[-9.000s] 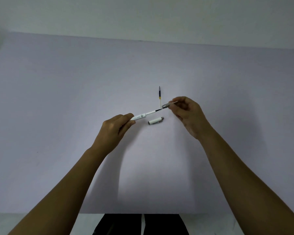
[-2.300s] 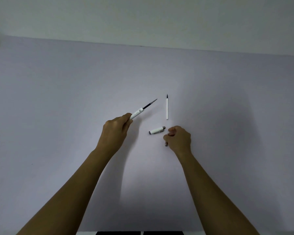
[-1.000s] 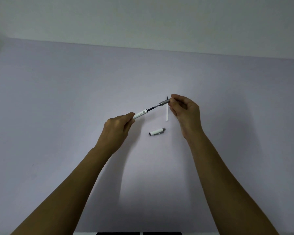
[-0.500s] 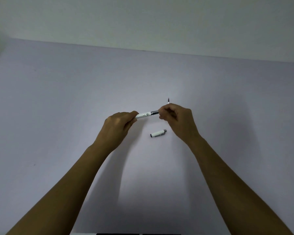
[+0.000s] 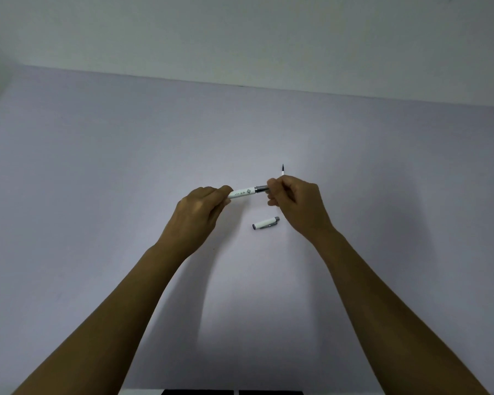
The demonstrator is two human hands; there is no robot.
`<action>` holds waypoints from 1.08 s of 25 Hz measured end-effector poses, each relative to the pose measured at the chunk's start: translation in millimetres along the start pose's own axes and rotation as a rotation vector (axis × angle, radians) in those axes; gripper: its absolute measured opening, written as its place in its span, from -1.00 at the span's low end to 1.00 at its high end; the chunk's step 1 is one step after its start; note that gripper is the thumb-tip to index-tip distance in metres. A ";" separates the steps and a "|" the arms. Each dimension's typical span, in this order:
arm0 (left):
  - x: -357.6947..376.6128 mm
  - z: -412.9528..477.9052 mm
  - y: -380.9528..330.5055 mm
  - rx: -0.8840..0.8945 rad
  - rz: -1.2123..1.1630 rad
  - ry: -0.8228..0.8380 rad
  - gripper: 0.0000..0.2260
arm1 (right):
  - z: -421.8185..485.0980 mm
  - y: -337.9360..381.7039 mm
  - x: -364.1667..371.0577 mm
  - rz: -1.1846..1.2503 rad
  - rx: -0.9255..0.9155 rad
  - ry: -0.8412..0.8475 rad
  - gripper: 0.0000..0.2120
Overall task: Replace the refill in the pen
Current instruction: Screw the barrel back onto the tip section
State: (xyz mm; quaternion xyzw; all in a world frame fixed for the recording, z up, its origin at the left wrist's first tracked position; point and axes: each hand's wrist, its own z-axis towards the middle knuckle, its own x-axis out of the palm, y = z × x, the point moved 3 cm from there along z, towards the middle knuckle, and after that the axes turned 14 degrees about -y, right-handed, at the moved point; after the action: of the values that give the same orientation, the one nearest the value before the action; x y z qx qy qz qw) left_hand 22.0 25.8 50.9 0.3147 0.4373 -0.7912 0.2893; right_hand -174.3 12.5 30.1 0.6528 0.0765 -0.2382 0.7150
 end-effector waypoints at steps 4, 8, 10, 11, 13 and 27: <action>-0.9 -0.4 -2.0 -0.003 -0.010 -0.019 -0.88 | -1.0 5.4 0.2 0.012 -0.093 0.001 -0.98; -1.6 -2.9 -4.3 0.003 -0.018 -0.023 -0.87 | 0.8 7.2 -3.2 -0.017 -0.105 0.025 -0.89; -3.0 -3.8 -5.0 -0.001 -0.020 -0.032 -0.87 | -0.9 9.3 -5.0 0.017 -0.130 0.054 -0.87; -3.7 -4.5 -5.6 0.005 -0.018 -0.035 -0.87 | -1.1 8.7 -6.5 0.002 -0.140 0.060 -0.91; -4.4 -6.1 -6.9 0.020 -0.016 -0.031 -0.88 | -0.5 10.0 -8.4 -0.056 -0.139 0.075 -0.90; -9.5 -7.2 -8.4 0.030 0.009 -0.022 -0.88 | -0.9 14.1 -8.4 -0.085 -0.199 0.147 -0.87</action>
State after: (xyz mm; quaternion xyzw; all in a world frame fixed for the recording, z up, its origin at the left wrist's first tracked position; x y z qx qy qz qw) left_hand 23.7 37.7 59.4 0.3122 0.4210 -0.7997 0.2927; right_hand -175.3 15.9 46.2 0.5907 0.1794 -0.2109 0.7579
